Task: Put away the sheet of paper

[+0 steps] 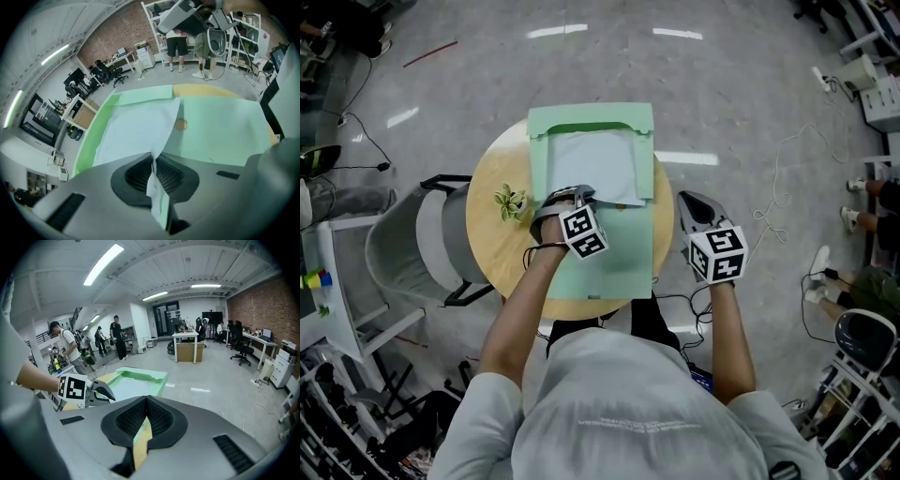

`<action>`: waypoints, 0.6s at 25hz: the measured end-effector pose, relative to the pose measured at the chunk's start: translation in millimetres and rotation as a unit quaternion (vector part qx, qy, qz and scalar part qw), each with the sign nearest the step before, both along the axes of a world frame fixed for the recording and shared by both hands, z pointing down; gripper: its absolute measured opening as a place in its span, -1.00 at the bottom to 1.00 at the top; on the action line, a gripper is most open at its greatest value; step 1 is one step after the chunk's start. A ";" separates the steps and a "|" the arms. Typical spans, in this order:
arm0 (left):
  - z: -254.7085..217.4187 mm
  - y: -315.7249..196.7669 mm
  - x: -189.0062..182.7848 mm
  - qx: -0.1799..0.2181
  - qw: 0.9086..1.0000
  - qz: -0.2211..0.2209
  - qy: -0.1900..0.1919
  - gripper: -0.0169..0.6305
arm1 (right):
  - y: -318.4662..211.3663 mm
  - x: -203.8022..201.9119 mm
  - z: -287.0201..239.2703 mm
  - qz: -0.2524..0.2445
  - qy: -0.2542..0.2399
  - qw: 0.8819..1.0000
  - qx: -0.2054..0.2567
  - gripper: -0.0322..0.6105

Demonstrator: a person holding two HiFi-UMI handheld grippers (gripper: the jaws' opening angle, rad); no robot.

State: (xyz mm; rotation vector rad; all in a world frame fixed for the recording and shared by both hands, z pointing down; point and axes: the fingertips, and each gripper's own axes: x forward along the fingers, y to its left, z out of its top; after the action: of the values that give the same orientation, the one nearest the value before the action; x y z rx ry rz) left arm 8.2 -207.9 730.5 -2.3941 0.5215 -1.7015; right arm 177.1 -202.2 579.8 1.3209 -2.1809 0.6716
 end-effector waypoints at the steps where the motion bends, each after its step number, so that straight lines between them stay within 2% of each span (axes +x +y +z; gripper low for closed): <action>1: 1.4 -3.5 -0.1 0.000 1.000 -0.001 -0.002 -0.87 | -1.0 -0.1 0.7 0.000 -0.001 1.000 -0.001 -0.81; 6: 6.7 -24.0 -5.6 0.007 1.000 -0.010 -0.021 -0.87 | -3.3 4.8 4.1 0.001 0.000 1.000 -0.006 -0.81; 15: 12.0 -51.9 -7.1 0.010 0.999 -0.022 -0.026 -0.87 | 0.1 20.2 11.2 0.018 0.003 1.000 -0.015 -0.81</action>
State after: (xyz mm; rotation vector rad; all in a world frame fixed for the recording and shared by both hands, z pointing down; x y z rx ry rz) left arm 1.1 -259.8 742.5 -2.3349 0.5858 -1.7613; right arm 197.3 -202.1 590.9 1.3474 -2.1396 0.7101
